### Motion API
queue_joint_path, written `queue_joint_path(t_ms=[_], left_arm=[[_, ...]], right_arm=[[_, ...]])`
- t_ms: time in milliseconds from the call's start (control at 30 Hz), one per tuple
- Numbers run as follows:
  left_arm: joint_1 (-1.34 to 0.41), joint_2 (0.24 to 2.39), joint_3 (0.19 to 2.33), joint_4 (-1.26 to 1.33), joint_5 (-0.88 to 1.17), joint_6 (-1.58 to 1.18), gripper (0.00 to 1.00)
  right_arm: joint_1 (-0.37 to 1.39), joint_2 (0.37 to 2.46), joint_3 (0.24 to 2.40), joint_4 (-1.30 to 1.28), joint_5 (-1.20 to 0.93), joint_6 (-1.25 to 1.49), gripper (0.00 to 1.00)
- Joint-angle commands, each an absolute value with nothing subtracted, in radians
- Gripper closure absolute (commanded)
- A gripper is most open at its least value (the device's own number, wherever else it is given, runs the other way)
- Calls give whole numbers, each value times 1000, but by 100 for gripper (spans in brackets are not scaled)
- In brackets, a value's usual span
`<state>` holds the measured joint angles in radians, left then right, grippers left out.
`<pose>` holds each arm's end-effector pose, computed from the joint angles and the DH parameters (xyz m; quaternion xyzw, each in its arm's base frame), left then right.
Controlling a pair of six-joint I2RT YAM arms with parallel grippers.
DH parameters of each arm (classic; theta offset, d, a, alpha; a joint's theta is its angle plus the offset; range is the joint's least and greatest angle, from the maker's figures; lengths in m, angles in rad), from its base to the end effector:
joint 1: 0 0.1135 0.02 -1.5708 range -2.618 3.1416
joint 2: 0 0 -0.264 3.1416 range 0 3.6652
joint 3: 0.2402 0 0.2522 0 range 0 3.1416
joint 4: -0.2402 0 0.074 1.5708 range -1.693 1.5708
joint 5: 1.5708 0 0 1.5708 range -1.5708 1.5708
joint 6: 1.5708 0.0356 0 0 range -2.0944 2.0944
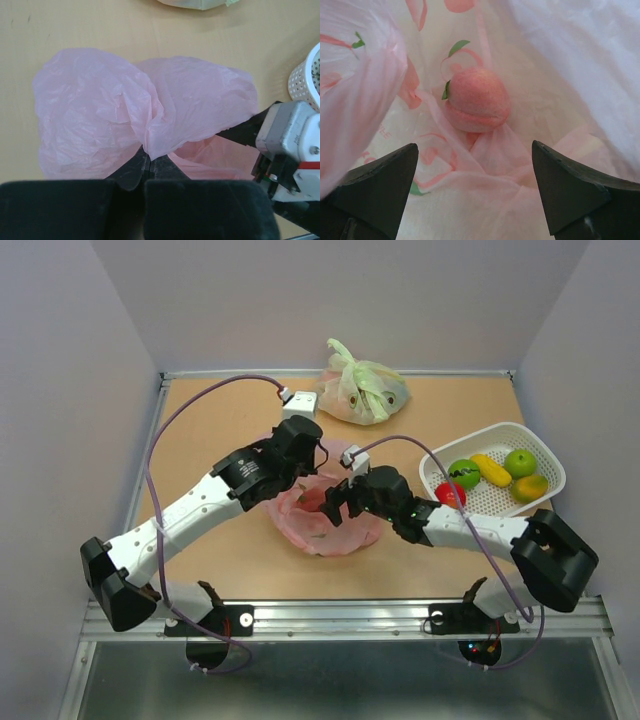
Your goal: Untie the knot of the plastic bag and take out the fruit
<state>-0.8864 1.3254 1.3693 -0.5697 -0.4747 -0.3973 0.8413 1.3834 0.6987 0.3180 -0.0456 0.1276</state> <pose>0.1955 -0.2139 0.3872 0.0901 0.8456 -0.1272 0.5105 0.1993 0.2253 0.2251 -0.2999 0.7675 0.2803 0.4923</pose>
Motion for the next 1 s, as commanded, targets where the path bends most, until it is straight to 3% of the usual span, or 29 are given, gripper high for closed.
queue_joint_path(t_ms=[0,367,700,800,900,967], left_arm=[[-885,1263,1341,-540,-492,-417,100],[-887,1224,1292,-494,-436,-413,100],[-888,1233,1289,-472,-426,-400,100],[-887,1229,1279,-472,-451,-399,100],[-888,1232,1270,-474,-485,-397,100],[-887,1232,1261,-474,-499,-399,100]], right_arm=[[873,1456,773,506,-69,123,1],[894,1663,792,803,57,176,0],[911,1841,842,874,90,204,2],[910,1855,824,876,94,207,6],[910,1847,798,879,91,212,17],[910,1839,776,880,87,212,35]])
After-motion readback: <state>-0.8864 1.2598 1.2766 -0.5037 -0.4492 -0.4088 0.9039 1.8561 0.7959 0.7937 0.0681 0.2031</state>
